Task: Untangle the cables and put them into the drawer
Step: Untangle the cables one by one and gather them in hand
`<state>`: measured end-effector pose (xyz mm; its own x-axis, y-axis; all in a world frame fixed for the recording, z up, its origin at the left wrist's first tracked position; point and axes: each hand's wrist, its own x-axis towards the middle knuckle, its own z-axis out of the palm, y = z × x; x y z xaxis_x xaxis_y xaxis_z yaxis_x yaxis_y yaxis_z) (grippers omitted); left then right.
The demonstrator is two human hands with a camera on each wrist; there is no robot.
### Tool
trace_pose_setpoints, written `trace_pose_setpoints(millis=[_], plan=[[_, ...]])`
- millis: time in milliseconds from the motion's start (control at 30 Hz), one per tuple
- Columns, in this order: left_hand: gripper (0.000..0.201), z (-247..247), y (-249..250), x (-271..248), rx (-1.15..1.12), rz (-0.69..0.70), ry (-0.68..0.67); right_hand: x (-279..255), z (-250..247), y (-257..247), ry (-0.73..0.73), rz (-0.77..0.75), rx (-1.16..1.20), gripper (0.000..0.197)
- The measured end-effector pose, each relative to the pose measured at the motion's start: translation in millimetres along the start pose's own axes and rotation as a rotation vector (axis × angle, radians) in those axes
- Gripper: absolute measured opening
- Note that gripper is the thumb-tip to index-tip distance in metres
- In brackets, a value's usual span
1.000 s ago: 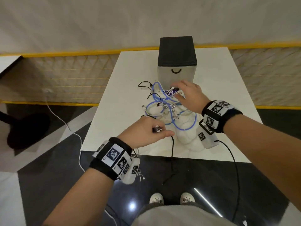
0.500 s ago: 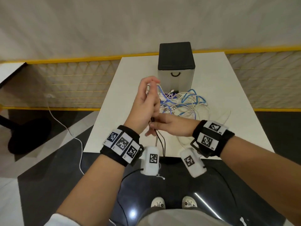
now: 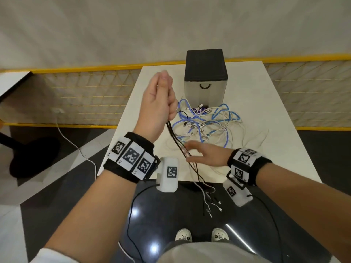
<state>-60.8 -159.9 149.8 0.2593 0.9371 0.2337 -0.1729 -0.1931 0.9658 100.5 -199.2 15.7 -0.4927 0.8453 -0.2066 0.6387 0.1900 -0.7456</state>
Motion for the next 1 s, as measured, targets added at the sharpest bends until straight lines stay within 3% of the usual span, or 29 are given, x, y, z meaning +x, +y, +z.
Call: trace_pose_setpoints(millis=[33, 100, 167, 267, 400, 500, 533, 633, 733, 967, 1000], plan=[[0.032, 4, -5, -4, 0.037, -0.022, -0.029, 3, -9, -16, 0.038, -0.066, 0.049, 0.035], [0.030, 13, -13, -12, 0.076, -0.061, -0.059, 9, -19, -47, 0.101, -0.180, 0.129, 0.011], [0.029, 17, -16, -15, 0.093, -0.069, -0.045, 11, -16, -65, 0.147, -0.229, 0.160, 0.022], [0.031, 12, -8, -12, 0.045, -0.045, 0.001, 12, 8, -54, 0.176, -0.213, 0.200, 0.016], [0.034, 0, 5, -8, -0.002, -0.003, 0.057, 10, 38, -7, 0.101, -0.072, 0.033, 0.012], [0.035, -5, 12, -6, -0.033, 0.025, 0.087, 15, 56, 7, 0.126, -0.090, -0.292, 0.025], [0.036, -6, 14, -6, -0.034, 0.031, 0.088, 18, 61, 10, 0.101, -0.033, -0.283, 0.029], [0.036, -6, 16, -10, -0.045, 0.038, 0.095, 20, 68, 10, -0.098, 0.068, -0.216, 0.018], [0.036, -9, 25, -11, -0.079, 0.069, 0.110, 14, 83, 23, -0.200, 0.126, -0.250, 0.010], [0.037, -20, 33, -5, -0.112, 0.087, 0.101, 16, 79, 28, -0.329, 0.034, -0.338, 0.030], [0.037, -21, 29, -3, -0.099, 0.079, 0.080, 18, 74, 27, -0.371, 0.036, -0.339, 0.043]])
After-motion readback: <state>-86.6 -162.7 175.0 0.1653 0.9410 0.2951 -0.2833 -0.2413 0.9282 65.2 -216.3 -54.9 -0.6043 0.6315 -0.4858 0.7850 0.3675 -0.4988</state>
